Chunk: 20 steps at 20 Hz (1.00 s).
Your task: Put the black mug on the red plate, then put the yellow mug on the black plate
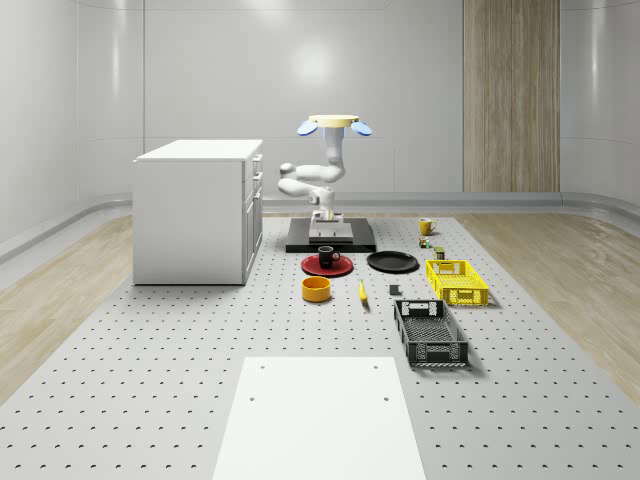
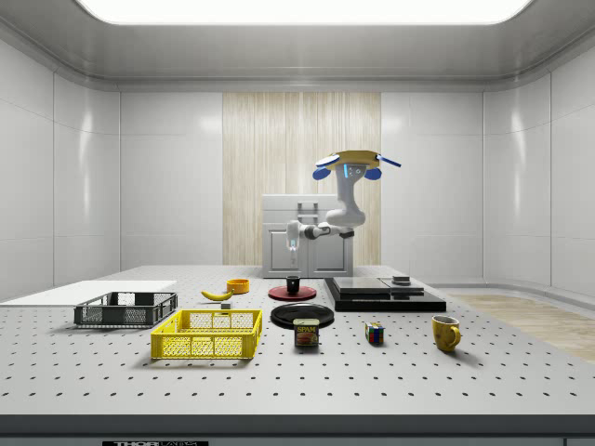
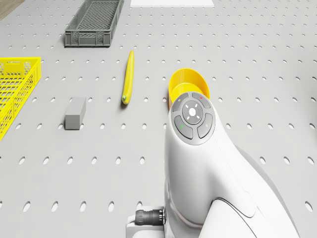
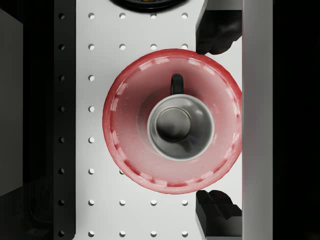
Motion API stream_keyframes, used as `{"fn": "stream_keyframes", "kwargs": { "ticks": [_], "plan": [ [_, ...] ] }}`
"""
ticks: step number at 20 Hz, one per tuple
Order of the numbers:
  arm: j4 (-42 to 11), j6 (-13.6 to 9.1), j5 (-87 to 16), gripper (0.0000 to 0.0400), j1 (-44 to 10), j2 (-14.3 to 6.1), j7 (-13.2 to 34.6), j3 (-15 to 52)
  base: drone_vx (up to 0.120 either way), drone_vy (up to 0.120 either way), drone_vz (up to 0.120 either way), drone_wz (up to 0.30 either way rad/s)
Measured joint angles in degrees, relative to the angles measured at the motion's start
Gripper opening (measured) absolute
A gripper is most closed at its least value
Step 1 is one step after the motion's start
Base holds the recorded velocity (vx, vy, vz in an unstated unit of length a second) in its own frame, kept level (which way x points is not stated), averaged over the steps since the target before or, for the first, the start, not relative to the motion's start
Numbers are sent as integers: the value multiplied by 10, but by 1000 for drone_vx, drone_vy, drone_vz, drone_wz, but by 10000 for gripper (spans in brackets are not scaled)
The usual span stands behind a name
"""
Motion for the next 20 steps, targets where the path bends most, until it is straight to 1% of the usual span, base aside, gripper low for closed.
{"fn": "stream_keyframes", "kwargs": {
  "ticks": [3, 4, 20],
  "plan": [
    [-1, 1, 4, 400, 0, -2, 1, 4, 0, 120, 0, 0],
    [-1, 1, 5, 400, 0, -3, 1, 5, -80, 120, 0, 0],
    [-1, 10, 13, 400, -4, -15, 4, 8, -120, 120, 0, 0]
  ]
}}
